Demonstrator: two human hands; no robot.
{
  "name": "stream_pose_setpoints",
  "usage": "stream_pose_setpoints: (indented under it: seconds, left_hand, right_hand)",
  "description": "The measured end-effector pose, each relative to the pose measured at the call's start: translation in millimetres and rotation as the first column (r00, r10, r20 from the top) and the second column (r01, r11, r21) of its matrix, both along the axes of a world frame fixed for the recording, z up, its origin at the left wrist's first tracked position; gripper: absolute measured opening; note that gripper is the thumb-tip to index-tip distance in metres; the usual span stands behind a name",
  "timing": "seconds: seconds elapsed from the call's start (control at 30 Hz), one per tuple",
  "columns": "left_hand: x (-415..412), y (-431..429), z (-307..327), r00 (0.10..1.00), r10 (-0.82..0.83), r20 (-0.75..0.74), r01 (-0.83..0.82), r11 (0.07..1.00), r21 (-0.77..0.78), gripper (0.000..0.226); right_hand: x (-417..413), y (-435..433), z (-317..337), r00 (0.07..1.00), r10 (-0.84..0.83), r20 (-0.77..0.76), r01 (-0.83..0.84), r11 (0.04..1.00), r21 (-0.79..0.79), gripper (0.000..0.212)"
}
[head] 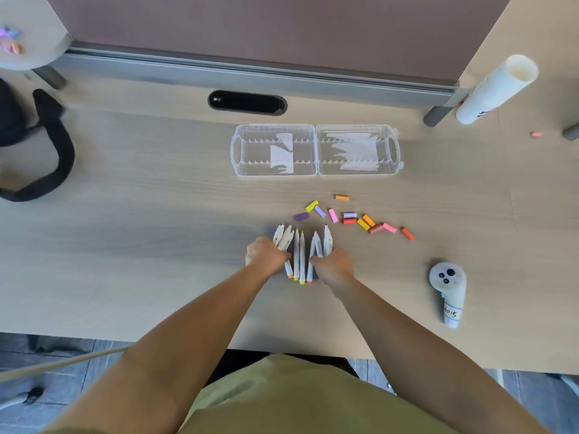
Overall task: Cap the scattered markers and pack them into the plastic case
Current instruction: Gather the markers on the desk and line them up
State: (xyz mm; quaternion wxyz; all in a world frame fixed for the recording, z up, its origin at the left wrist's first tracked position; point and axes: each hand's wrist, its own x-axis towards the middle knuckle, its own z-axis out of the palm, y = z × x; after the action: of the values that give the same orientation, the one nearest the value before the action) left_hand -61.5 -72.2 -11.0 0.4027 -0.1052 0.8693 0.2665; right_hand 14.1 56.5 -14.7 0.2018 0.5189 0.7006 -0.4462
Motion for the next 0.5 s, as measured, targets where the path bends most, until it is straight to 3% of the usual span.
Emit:
stream_pose_setpoints:
  seconds: [0.2, 0.4, 0.5]
  left_hand:
    - [1.6, -0.1, 2.2, 0.989, -0.124, -0.083, 0.121, 0.992, -0.045, 0.011]
    - [7.1, -11.5, 1.2, 0.969, -0.195, -0.154, 0.187, 0.980, -0.066, 0.025]
    - [7.3, -17.3, -2.4, 0.960, -0.220, -0.174, 0.211, 0.975, -0.069, 0.028]
  right_hand:
    - [3.7, 0.3, 0.3, 0.999, 0.030, -0.009, -0.030, 0.998, 0.055, 0.031]
    - [11.7, 6.8, -2.5, 0.996, 0.089, -0.009, -0.088, 0.992, 0.088, 0.032]
    - [19.9, 8.1, -2.4, 0.980, 0.189, -0.058, -0.176, 0.969, 0.176, 0.036]
